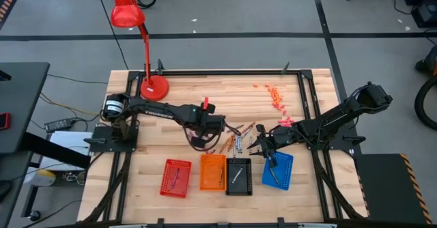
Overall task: Sort crayons
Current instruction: Put the violet crayon into the red bin
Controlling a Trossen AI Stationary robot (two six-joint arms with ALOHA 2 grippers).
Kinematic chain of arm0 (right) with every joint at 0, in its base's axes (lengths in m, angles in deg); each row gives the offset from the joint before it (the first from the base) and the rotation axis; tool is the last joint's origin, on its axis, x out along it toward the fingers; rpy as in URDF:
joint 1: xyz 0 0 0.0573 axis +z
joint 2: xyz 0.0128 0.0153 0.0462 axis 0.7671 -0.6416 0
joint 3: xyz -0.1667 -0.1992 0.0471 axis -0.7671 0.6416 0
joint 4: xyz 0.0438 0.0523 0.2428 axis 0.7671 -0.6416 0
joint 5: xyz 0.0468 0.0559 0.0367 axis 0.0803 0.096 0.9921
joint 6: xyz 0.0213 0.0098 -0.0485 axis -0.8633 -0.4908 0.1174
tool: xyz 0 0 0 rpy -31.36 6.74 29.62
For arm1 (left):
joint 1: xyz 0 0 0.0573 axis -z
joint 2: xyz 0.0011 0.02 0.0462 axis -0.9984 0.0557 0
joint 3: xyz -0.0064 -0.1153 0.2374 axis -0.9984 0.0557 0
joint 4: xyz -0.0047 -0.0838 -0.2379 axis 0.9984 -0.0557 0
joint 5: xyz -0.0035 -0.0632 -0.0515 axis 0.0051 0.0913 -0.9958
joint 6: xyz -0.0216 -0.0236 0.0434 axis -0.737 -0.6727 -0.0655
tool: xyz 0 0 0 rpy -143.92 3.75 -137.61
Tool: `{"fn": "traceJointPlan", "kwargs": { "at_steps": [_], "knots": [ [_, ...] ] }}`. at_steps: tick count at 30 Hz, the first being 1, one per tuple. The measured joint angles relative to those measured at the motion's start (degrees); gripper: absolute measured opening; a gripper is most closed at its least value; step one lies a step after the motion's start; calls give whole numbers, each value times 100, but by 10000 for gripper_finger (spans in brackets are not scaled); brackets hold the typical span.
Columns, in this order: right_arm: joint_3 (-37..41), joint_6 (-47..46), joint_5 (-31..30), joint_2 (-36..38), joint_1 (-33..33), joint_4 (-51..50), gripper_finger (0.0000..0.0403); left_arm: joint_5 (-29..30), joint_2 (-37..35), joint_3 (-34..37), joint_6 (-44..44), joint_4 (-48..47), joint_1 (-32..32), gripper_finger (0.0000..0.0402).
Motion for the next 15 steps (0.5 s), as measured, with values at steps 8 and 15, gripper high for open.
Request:
{"fn": "traceJointPlan", "kwargs": {
  "at_steps": [8,15],
  "knots": [
    [0,29,-3,-2,0,-76,125,-261,211,3,323,-125,-116,85],
    [2,47,-7,-2,0,-95,125,-270,420,2,466,-55,-194,85]
  ]
}}
